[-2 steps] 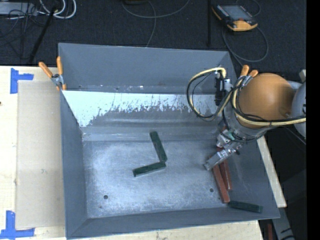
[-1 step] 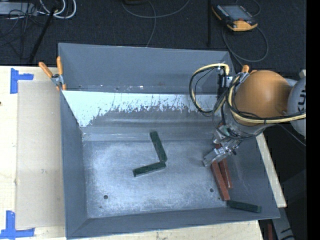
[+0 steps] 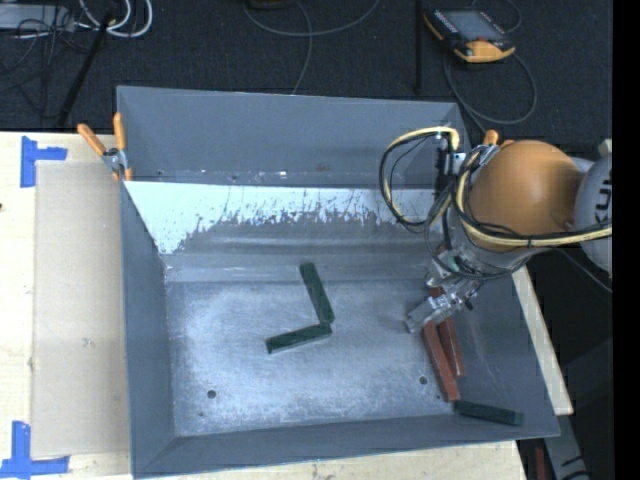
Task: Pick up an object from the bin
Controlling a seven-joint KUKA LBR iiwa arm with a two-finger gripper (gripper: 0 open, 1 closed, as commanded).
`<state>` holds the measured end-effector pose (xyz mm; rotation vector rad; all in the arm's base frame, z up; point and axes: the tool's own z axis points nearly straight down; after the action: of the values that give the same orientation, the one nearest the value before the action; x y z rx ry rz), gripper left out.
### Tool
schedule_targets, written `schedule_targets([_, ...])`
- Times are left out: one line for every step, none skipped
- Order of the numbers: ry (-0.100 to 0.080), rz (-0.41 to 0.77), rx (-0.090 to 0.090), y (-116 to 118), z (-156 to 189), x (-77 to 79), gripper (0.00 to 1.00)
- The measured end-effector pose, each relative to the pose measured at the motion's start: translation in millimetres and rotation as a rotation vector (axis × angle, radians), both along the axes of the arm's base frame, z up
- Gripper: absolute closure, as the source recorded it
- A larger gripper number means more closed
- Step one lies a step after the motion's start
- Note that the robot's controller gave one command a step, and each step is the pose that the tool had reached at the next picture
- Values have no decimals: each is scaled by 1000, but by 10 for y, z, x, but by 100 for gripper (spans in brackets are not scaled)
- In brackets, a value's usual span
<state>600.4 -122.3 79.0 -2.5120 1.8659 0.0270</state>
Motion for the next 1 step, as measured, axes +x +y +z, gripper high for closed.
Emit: schedule_targets([-8,13,2,-223,384,71,100])
